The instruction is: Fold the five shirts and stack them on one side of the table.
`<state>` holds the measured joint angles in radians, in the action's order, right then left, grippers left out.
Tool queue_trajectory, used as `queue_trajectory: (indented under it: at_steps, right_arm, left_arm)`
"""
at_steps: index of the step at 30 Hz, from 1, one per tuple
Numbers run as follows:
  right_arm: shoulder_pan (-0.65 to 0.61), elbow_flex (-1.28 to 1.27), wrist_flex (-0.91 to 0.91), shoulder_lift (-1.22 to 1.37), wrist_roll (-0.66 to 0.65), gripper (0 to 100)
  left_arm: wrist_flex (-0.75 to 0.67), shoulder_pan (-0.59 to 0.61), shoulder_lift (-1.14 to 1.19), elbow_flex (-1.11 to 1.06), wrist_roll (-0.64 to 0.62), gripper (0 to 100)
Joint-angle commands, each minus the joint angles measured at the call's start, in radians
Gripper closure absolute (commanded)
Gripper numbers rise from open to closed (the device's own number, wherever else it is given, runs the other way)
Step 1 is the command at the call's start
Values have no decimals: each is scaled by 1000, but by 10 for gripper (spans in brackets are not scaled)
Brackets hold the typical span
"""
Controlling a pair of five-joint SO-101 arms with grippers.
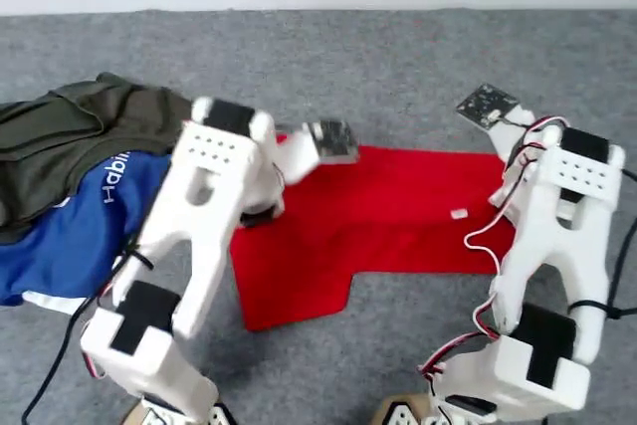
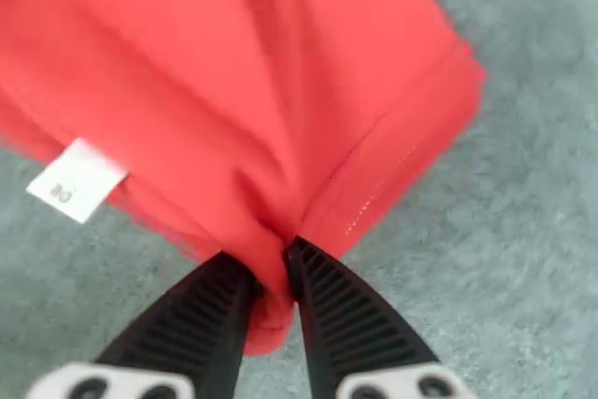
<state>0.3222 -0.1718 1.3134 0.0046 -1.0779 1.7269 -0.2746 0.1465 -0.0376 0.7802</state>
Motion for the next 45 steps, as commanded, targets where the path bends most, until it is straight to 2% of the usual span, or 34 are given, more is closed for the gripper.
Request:
queue_trajectory:
  at_steps: [1,10,14,18,24,30,35,41,45]
  right_arm:
    - [21,34,64,-41,-66,988]
    - [79,15,90,-42,-81,988]
    - [96,18,134,-47,-137,988]
    - [97,21,173,-47,-150,988]
    - [93,144,232,-48,-152,988]
    - [90,258,283,-39,-155,988]
    - [84,247,274,15,-155,988]
    - [65,252,269,142,-152,985]
    - [59,252,265,154,-152,967]
  left_arm:
    - [31,-49,-78,-76,9,985]
    - [32,-109,-83,-277,11,985]
    - [32,-152,-84,-348,11,985]
    - [32,-143,-84,-358,11,985]
    - [32,-46,-176,-277,11,985]
    - [32,-86,-304,-341,17,985]
    - [12,-118,-259,-427,18,985]
    - [-75,-61,-137,-427,18,977]
    - [-81,-40,-94,-427,14,898]
